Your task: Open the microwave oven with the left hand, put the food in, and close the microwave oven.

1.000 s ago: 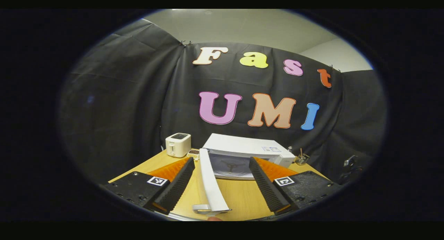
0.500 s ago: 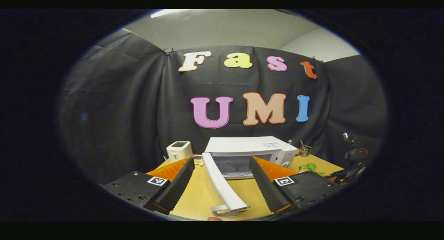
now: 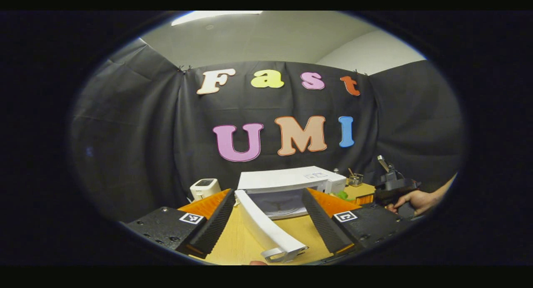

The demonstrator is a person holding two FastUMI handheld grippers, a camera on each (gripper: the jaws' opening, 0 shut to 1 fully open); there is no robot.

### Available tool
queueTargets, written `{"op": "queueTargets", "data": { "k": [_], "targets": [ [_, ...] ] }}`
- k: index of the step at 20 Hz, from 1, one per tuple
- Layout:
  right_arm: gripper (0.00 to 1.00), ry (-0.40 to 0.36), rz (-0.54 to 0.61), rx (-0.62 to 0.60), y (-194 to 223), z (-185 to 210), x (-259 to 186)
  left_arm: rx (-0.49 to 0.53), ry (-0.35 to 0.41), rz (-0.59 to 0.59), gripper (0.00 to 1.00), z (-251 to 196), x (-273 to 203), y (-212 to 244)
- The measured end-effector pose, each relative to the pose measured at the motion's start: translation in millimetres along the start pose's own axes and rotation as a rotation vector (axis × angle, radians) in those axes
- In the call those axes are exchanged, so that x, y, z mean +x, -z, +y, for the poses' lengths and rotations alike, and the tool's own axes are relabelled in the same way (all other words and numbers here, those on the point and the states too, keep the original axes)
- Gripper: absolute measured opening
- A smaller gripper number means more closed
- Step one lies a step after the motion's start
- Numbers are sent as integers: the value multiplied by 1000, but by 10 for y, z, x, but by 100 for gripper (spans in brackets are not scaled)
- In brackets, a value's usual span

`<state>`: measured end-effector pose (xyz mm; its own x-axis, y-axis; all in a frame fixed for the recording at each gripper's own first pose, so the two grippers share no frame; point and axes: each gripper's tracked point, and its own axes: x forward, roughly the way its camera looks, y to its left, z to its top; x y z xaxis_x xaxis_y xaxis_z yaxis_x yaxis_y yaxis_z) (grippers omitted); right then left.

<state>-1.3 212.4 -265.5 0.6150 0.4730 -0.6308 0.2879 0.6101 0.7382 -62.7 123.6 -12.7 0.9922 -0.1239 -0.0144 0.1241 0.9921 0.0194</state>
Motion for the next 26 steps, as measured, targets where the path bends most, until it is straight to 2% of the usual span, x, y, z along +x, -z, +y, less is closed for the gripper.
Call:
{"op": "queueTargets", "data": {
  "k": [6, 10, 12, 15, 17, 21, 26],
  "targets": [
    [32, 16, -40, 412, -20, 83, 648, 15, -30, 42, 98, 309, -77, 210],
    [32, -35, -108, 577, -104, 155, 1125, -1, -60, 71, 98, 471, -146, 328],
    [32, -46, -162, 596, -172, 181, 1307, -16, -54, 84, 100, 486, -162, 389],
    [32, -54, -226, 600, -198, 226, 1544, -43, -74, 121, 98, 573, -184, 535],
    [32, -17, -256, 580, -152, 167, 1700, -63, -82, 140, 97, 621, -201, 598],
    [32, 4, -252, 589, -26, 156, 1944, -78, -99, 157, 98, 727, -205, 679],
    [32, 18, -307, 630, -167, 155, 2153, -107, -115, 164, 98, 789, -226, 745]
  ]
}}
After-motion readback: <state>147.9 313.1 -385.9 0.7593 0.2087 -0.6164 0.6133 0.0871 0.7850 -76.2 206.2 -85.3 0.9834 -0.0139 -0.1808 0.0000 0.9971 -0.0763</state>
